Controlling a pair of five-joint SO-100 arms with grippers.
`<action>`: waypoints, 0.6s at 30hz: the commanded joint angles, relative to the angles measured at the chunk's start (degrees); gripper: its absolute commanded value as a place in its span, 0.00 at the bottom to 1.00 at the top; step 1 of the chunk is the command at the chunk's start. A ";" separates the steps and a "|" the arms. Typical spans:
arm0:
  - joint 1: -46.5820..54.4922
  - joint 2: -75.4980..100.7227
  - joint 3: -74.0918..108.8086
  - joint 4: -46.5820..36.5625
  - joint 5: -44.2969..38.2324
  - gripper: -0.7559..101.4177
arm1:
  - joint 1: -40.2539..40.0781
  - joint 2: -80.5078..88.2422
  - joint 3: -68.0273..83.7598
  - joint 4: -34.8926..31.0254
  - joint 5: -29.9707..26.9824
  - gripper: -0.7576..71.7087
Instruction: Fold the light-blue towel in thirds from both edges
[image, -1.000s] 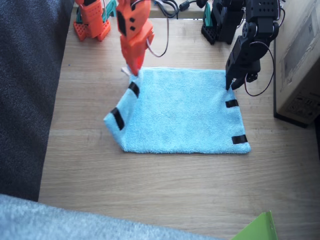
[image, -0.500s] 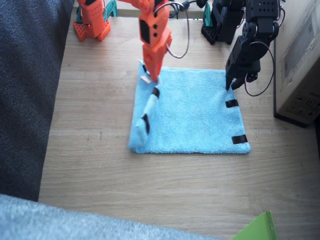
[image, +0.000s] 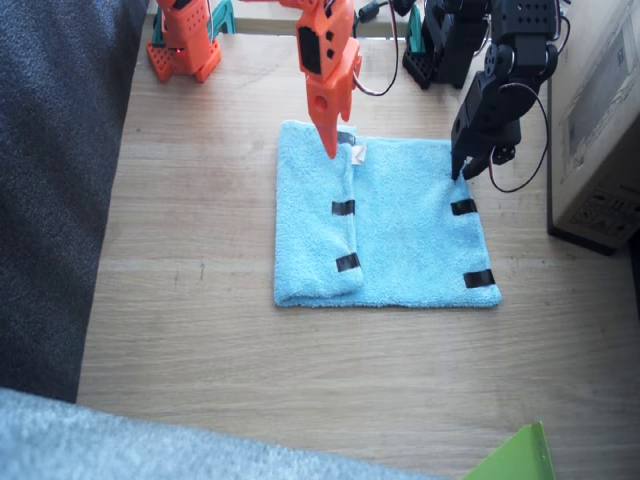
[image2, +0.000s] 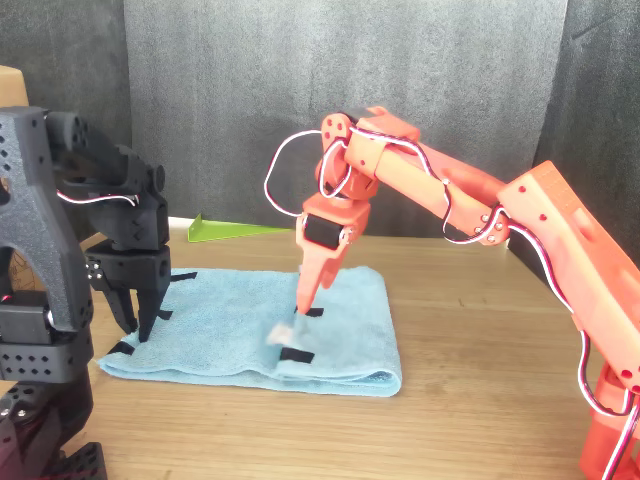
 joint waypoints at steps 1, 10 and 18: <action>0.26 1.67 0.79 0.44 0.09 0.01 | -5.71 5.01 1.67 0.44 2.20 0.50; -2.20 4.92 -0.88 2.37 0.18 0.01 | -28.56 16.88 17.14 0.35 3.52 0.54; -3.34 5.71 -4.13 4.83 0.18 0.01 | -42.54 23.91 26.89 -3.52 4.57 0.13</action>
